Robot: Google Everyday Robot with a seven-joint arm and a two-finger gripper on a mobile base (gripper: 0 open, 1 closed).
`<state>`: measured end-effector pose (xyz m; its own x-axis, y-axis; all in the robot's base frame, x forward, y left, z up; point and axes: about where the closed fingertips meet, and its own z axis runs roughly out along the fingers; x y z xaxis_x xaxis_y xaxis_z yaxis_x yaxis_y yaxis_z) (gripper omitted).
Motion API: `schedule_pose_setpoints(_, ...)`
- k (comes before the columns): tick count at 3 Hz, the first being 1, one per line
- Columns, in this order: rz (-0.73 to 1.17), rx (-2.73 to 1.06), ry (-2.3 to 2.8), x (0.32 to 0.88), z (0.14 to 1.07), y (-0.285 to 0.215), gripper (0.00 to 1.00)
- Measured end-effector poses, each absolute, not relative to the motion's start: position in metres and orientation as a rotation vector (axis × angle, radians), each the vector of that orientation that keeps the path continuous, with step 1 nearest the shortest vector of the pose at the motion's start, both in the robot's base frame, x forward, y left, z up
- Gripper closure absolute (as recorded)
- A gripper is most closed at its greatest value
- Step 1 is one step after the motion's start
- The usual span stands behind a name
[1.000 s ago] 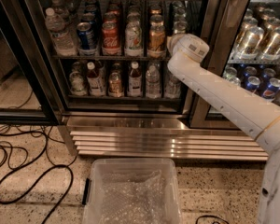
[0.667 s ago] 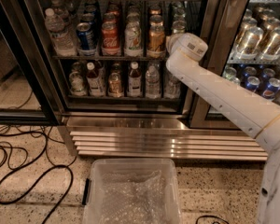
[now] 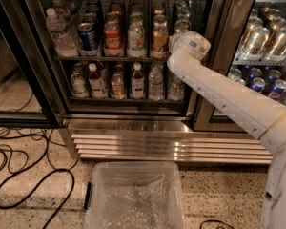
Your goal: Pick green can from middle shelf of fridge
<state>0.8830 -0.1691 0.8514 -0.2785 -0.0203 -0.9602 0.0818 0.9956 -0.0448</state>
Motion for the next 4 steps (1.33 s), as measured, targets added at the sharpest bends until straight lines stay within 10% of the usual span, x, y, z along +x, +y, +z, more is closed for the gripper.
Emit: schedule_pose_setpoints(4, -0.126, 0.043, 1.885, 0.865, 0.871, -0.159, 1.00)
